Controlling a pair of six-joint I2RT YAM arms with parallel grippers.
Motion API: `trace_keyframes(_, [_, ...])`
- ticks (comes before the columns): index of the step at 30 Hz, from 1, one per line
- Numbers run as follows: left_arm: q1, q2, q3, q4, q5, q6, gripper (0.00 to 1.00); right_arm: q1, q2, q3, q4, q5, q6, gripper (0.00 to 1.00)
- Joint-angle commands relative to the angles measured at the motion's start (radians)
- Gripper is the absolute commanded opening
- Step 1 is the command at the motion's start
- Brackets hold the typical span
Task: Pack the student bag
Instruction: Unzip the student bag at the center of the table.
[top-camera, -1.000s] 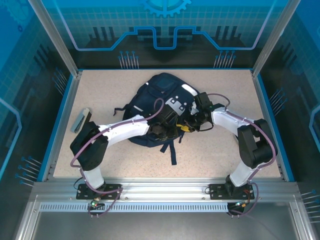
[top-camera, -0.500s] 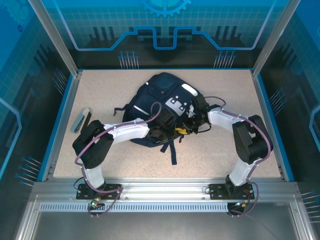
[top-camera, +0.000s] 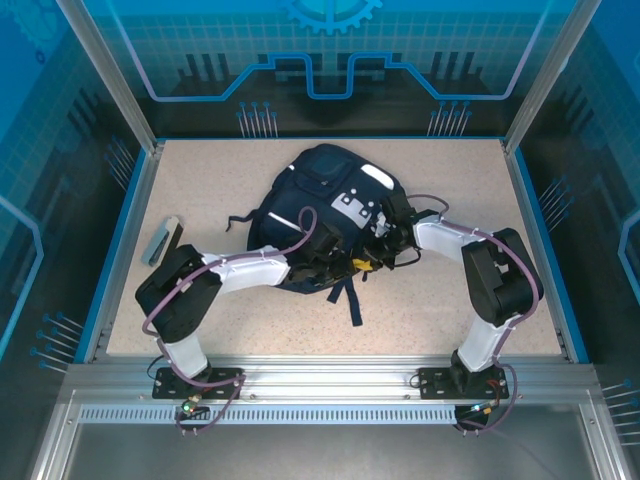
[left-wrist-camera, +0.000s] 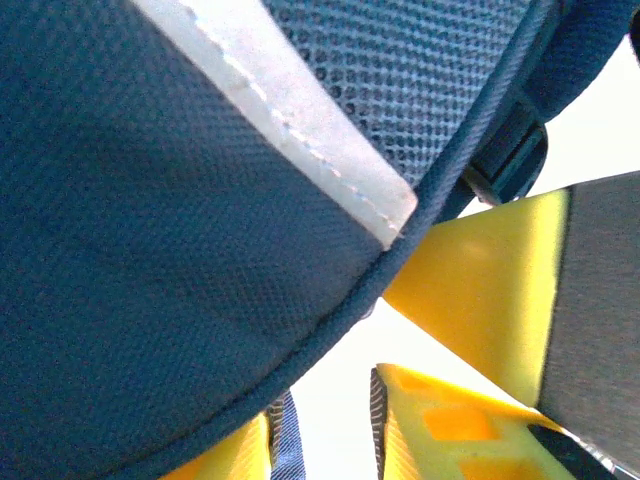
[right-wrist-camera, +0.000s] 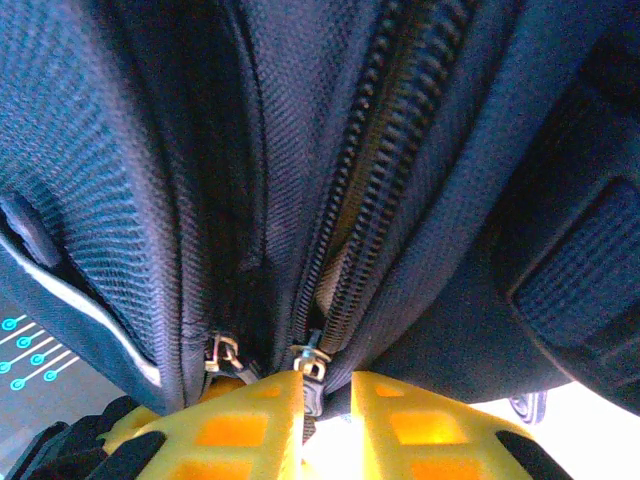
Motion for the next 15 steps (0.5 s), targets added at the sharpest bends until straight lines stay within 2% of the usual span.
trace_keyframes(1, [0.011,-0.036,-0.021,0.081,0.011,0.023,0.32,0.005,-0.024,0.019,-0.035,0.012,-0.015,0.18])
trace_keyframes(5, [0.011,-0.036,-0.030,0.120,0.021,0.018,0.28,-0.004,-0.047,0.004,-0.016,0.001,0.007,0.14])
trace_keyframes(9, [0.011,-0.031,-0.032,0.136,0.029,0.019,0.28,-0.012,-0.056,-0.007,-0.008,-0.013,0.015,0.12])
trace_keyframes(15, [0.011,-0.043,-0.051,0.162,0.008,0.021,0.29,-0.024,-0.077,-0.027,0.002,-0.016,0.029,0.14])
